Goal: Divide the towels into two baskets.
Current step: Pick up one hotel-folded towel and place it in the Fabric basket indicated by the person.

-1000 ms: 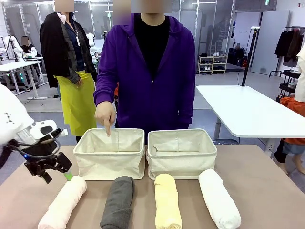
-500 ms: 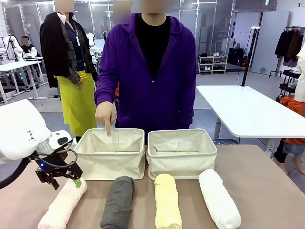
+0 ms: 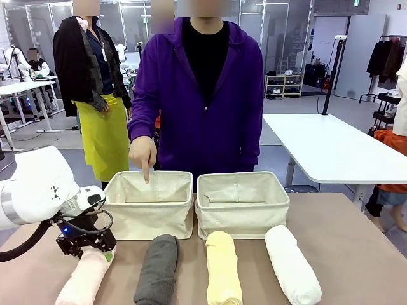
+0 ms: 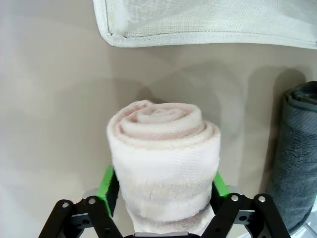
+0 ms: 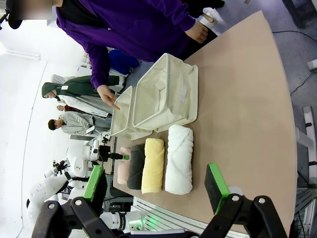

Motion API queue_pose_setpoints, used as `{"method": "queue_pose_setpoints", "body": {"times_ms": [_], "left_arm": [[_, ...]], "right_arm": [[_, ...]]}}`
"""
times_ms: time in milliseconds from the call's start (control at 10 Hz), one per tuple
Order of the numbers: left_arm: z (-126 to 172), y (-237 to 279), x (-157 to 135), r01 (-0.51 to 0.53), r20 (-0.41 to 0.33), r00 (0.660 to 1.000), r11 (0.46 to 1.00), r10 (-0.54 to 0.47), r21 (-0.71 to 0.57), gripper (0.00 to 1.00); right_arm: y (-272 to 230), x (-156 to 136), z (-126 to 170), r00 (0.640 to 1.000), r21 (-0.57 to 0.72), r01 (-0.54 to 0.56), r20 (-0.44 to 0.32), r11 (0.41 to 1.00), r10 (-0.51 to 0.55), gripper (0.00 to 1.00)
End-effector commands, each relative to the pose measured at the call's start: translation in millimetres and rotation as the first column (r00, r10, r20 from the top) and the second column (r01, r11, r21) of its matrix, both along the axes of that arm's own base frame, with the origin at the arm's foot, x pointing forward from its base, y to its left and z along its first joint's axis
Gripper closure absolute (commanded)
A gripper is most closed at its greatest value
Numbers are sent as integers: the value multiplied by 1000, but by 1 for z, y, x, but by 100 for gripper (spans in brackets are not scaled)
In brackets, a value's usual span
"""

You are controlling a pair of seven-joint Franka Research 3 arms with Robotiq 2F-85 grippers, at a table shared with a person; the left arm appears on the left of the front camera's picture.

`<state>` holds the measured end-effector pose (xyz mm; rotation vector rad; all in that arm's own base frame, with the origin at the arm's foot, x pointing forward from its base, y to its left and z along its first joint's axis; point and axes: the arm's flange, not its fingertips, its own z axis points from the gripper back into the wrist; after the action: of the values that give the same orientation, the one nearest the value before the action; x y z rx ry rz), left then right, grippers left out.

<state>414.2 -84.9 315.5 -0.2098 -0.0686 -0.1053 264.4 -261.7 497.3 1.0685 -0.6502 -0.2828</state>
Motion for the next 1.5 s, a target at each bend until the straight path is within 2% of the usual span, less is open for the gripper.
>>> {"method": "queue_pose_setpoints", "body": {"times_ms": [0,100,200,300,400,500,600,800,900,1000,1100,1200,1300,1400], "left_arm": [[-27,17,-107,-9,-6,1000,1000,9,8,38],[-26,18,-108,-9,-5,1000,1000,9,11,44],[-26,20,-108,-6,0,1000,1000,6,20,58],[-24,19,-109,-1,0,1000,1000,1,21,64],[-19,19,-108,9,12,1000,1000,-9,16,77],[-10,17,-108,22,20,1000,1000,-22,8,84],[5,14,-109,53,36,998,999,-53,-4,89],[45,7,-111,139,61,989,990,-137,-22,89],[74,0,-113,219,85,972,976,-217,-17,89],[112,-11,-112,313,148,940,950,-308,-7,89],[139,-22,-108,416,198,890,909,-411,19,89],[161,-33,-101,517,255,816,852,-519,78,89],[177,-46,-96,596,274,753,797,-598,103,89],[186,-58,-97,627,289,722,771,-629,113,89]], "right_arm": [[0,-2,3,1000,1,1,13,1000,-1,0],[0,-2,3,1000,1,1,13,1000,-1,0],[0,-2,3,1000,1,1,13,1000,-1,0],[0,-2,3,1000,1,1,13,1000,-1,0],[0,-2,3,1000,1,1,13,1000,-1,0],[0,-2,3,1000,1,1,13,1000,-1,0],[0,-2,3,1000,1,1,13,1000,-1,0],[0,-2,3,1000,1,1,13,1000,-1,0],[0,-2,3,1000,1,1,13,1000,-1,0],[0,-2,3,1000,1,1,13,1000,-1,0],[0,-2,3,1000,1,1,13,1000,-1,0],[0,-2,3,1000,1,1,13,1000,-1,0],[0,-2,3,1000,1,1,13,1000,-1,0],[0,-2,3,1000,1,1,13,1000,-1,0]]}}
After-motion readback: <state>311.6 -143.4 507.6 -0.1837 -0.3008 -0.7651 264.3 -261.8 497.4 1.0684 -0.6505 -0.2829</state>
